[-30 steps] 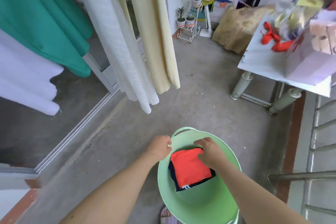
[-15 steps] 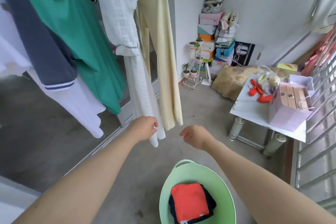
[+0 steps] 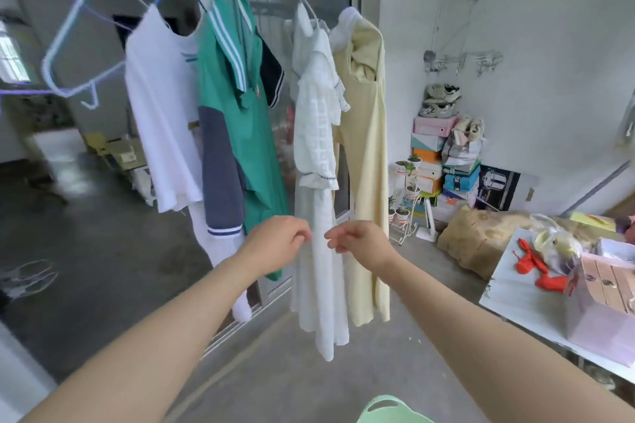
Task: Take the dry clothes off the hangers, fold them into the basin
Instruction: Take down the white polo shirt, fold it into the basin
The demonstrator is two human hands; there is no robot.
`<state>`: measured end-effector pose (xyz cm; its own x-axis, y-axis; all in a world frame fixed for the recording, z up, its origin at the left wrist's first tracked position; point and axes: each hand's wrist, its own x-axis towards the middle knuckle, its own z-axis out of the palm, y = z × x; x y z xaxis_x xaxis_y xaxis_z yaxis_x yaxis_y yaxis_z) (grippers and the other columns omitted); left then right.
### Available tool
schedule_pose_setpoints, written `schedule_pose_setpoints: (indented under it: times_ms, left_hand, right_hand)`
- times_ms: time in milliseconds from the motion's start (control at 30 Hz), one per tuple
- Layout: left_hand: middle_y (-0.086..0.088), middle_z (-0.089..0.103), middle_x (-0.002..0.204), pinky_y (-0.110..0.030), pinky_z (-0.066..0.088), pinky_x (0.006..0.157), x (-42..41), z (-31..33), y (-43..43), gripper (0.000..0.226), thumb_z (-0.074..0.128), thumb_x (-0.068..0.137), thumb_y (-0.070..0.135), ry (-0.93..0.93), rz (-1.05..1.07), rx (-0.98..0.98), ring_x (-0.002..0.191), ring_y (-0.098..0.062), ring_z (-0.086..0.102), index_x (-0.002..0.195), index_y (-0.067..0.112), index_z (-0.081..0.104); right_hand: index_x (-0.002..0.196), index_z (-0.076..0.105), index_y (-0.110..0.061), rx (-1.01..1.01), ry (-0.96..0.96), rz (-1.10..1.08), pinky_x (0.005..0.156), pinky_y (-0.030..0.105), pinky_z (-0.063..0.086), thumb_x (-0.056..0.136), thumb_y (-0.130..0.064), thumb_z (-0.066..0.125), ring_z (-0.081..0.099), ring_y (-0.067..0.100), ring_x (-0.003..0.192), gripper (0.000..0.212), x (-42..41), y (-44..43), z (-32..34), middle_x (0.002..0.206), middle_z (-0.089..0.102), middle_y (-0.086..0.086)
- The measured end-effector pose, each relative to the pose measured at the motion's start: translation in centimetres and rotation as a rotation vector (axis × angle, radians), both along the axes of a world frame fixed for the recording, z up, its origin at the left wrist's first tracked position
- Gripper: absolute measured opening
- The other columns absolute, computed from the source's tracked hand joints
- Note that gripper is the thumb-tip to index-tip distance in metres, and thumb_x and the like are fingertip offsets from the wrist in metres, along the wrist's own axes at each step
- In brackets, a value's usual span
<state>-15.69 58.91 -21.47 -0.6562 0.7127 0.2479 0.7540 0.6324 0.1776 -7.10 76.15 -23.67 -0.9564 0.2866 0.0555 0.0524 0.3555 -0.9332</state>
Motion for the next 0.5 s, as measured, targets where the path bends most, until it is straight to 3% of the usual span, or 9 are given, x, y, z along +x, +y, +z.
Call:
schedule_pose_setpoints:
  times_ms: [67, 133, 333, 500]
  left_hand:
    - [0.008, 0.065, 0.111, -0.038, 0.049, 0.086, -0.7, 2.6, -2.4, 0.027, 0.045, 0.094, 0.012, 0.072, -0.016, 0.041, 0.104, -0.016, 0.059, 0.106, 0.024, 0.066]
    - [0.007, 0.063, 0.112, -0.039, 0.049, 0.086, -1.4, 5.1, -4.4, 0.028, 0.044, 0.094, 0.008, 0.155, -0.052, 0.08, 0.104, -0.017, 0.059, 0.106, 0.021, 0.066]
    - [-0.003, 0.063, 0.117, -0.044, 0.05, 0.084, -2.8, 13.4, -9.3, 0.026, 0.053, 0.083, -0.006, 0.558, -0.042, 0.19, 0.108, -0.03, 0.056, 0.093, 0.012, 0.069]
    - [-0.012, 0.063, 0.104, -0.045, 0.049, 0.08, -5.2, 19.1, -11.3, 0.025, 0.057, 0.072, -0.015, 0.737, 0.058, 0.349, 0.096, -0.038, 0.058, 0.083, 0.005, 0.068]
  right_hand:
    - [0.088, 0.068, -0.008, -0.118, 0.065, -0.009, 0.057, 0.01, 0.046, 0.09, 0.008, 0.039, 0.057, 0.01, 0.061, 0.033, -1.7, -1.9, 2.3, 0.074, 0.065, 0.002]
    - [0.081, 0.066, -0.01, -0.2, 0.128, -0.012, 0.049, 0.006, 0.039, 0.09, 0.01, 0.039, 0.054, 0.011, 0.059, 0.034, -2.9, -3.5, 4.5, 0.073, 0.063, 0.005]
    - [0.084, 0.066, -0.011, -0.177, 0.289, 0.081, 0.052, 0.008, 0.041, 0.089, 0.009, 0.041, 0.051, 0.008, 0.059, 0.032, -6.8, -8.6, 11.6, 0.072, 0.063, 0.002]
    - [0.081, 0.066, -0.015, -0.118, 0.429, 0.138, 0.054, 0.009, 0.042, 0.087, 0.008, 0.041, 0.053, 0.006, 0.057, 0.034, -9.1, -11.8, 18.3, 0.072, 0.064, 0.001]
